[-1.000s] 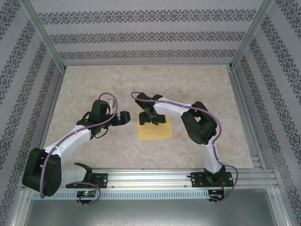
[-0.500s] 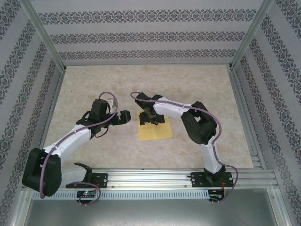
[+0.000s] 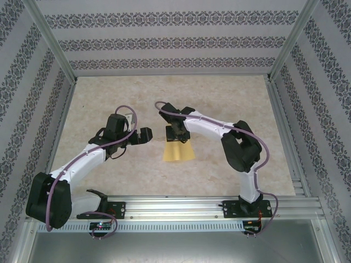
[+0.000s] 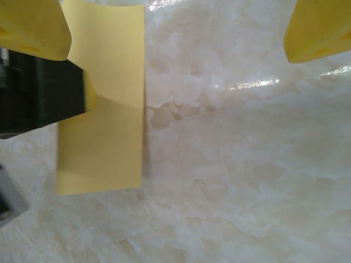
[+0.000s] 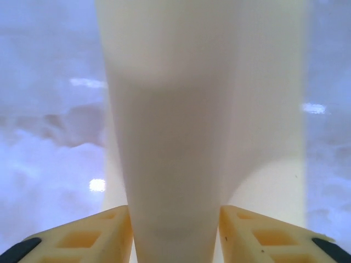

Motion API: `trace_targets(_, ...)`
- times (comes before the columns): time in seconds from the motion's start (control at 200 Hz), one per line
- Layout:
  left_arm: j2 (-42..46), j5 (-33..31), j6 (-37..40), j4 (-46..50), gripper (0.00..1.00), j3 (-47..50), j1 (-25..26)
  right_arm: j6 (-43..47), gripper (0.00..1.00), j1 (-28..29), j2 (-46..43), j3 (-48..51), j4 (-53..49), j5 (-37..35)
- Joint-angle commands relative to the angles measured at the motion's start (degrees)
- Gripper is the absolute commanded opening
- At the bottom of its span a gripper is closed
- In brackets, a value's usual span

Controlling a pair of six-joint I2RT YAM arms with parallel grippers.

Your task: Fold a paper plane with a square sheet of paper (pick it up from the middle)

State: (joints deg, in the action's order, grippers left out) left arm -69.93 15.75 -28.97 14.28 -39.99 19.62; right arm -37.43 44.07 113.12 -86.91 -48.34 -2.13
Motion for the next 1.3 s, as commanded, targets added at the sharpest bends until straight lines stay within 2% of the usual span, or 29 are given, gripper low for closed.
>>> trace_targets(0.0,0.7,-0.6,0.1,3.5,1.0,-2.3,0.0,-2.5,0.44,-1.0,-5.9,2.3,4.1,5.3)
trace_targets(0.155,1.3,-0.8,-0.2,6.1,1.0,-3.7,0.0,-7.6,0.44,-3.0,-12.5,9.9,19.7,18.5)
trace_targets(0.275,1.9,0.8,-1.7,5.3,1.0,-3.8,-0.1,-13.1,0.46,-4.9,-14.3,16.0,31.9,25.9)
trace_targets(0.435,0.5,5.5,-3.7,3.5,1.0,-4.3,0.0,-18.4,0.49,-8.1,-14.0,25.3,43.3,30.5)
trace_targets(0.53,-0.5,6.8,-4.8,2.0,1.0,-4.0,0.0,-15.6,0.51,-8.7,-11.7,25.7,39.9,31.1)
trace_targets(0.854,-5.6,10.0,-5.3,-0.2,1.0,-5.8,0.8,-8.1,0.64,-10.4,-12.6,27.6,29.2,23.1)
trace_targets(1.034,-7.3,10.9,-4.8,-0.5,1.0,-6.6,1.0,-7.3,0.65,-11.0,-13.1,27.7,25.7,19.8)
trace_targets(1.299,-8.9,11.8,-4.1,-0.4,1.0,-7.0,1.1,-7.0,0.63,-11.0,-10.0,25.6,28.2,21.4)
